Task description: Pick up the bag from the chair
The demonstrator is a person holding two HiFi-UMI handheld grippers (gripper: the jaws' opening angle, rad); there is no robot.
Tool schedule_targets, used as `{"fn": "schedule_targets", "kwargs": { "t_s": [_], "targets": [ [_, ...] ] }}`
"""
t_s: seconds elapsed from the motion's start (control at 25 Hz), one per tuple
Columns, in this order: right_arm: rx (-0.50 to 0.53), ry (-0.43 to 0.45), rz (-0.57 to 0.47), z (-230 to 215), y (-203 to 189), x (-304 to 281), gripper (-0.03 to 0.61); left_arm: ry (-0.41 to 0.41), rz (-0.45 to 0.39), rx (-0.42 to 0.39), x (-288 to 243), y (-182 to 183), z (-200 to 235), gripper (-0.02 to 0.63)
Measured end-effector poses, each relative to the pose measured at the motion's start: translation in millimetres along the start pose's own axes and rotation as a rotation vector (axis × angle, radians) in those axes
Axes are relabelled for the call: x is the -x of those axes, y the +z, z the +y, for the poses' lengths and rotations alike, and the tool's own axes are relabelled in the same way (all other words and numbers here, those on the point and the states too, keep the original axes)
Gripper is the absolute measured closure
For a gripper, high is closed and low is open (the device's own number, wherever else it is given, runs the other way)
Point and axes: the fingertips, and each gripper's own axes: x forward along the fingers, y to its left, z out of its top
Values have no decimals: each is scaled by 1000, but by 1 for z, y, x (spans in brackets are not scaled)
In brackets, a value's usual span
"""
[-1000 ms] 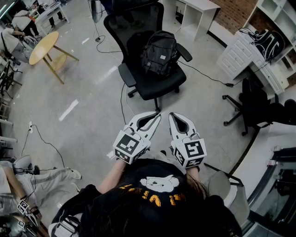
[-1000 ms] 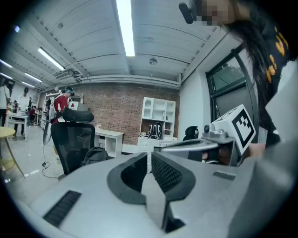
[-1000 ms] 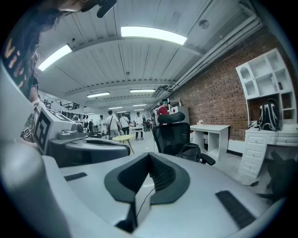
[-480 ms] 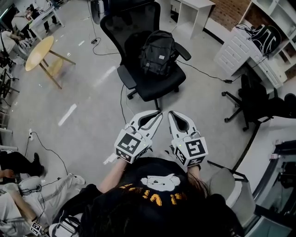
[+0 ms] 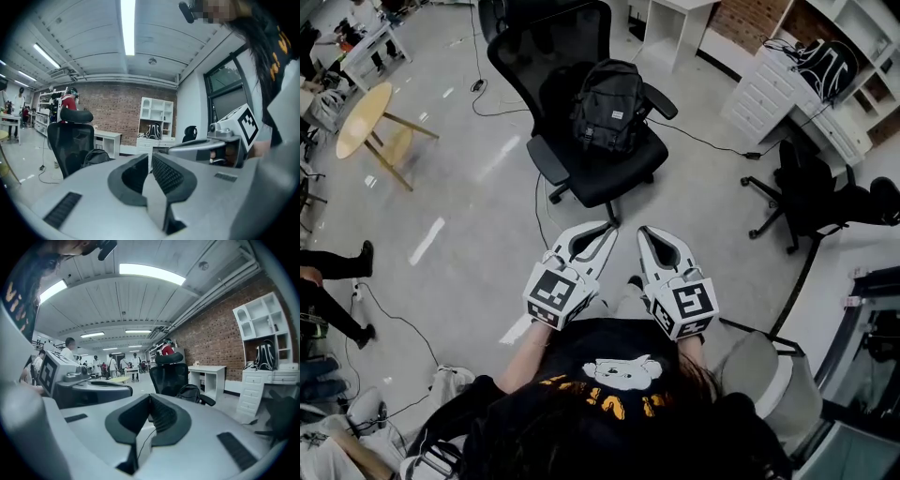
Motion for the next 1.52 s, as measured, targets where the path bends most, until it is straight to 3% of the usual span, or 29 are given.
{"fn": "schedule_targets", "kwargs": {
  "t_s": [0.4,0.72,1.12,1.52],
  "targets": [
    [-5,38,31,-30,-1,-39,575,36,14,8,-34,-1,31,594],
    [-16,66,58,-110,4,-95,575,127,60,18,-101,-8,82,594],
    [-21,148,63,-223,28,-153,575,183,49,22,-225,24,120,594],
    [-23,247,84,-256,30,-194,575,305,64,17,-255,35,159,594]
  ]
}}
